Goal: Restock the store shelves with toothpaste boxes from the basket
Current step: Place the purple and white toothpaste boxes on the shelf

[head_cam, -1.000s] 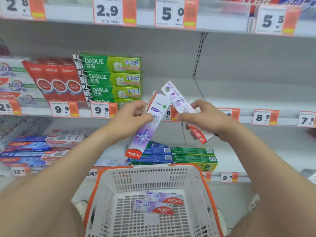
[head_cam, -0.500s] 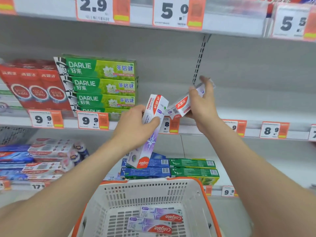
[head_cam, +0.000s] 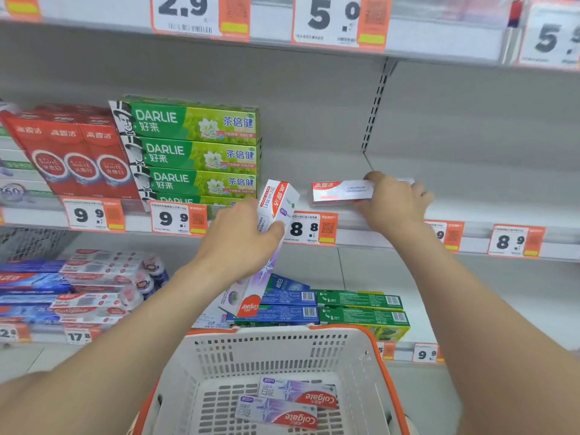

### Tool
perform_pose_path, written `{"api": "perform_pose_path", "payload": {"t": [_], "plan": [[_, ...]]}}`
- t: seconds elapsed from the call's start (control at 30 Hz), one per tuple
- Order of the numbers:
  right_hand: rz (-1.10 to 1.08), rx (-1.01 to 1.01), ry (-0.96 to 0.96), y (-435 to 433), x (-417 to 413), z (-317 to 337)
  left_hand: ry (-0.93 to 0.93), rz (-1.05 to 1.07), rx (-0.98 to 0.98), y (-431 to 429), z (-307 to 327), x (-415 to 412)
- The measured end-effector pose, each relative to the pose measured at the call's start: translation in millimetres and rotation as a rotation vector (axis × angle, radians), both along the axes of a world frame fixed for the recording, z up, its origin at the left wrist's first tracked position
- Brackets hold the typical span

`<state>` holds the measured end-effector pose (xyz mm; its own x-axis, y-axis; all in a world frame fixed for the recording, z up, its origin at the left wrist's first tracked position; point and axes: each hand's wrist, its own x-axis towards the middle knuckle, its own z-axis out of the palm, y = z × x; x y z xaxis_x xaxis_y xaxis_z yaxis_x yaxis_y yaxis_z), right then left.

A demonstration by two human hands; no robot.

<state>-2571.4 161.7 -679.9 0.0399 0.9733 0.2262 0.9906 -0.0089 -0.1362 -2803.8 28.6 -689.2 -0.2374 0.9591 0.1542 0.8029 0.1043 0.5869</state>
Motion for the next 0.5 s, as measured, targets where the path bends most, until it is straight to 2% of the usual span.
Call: {"api": "perform_pose_path", "payload": {"t": [0.07, 0.1, 0.3, 0.5], "plan": [[-0.034, 0.0, -0.208, -3, -5, 7, -0.011, -0.012, -0.002, -2, 2, -1], [-0.005, -0.016, -0.251, -3, -8, 9, -0.015, -0.02, -0.001, -2, 2, -1], [0.424, -0.129, -0.085, -7, -24, 4, -0.06, -0.064, 0.008, -3, 5, -1], [0.515, -0.121, 0.025, -18, -29, 5, -0.187, -0.169, 0.055, -3, 10, -5]]}}
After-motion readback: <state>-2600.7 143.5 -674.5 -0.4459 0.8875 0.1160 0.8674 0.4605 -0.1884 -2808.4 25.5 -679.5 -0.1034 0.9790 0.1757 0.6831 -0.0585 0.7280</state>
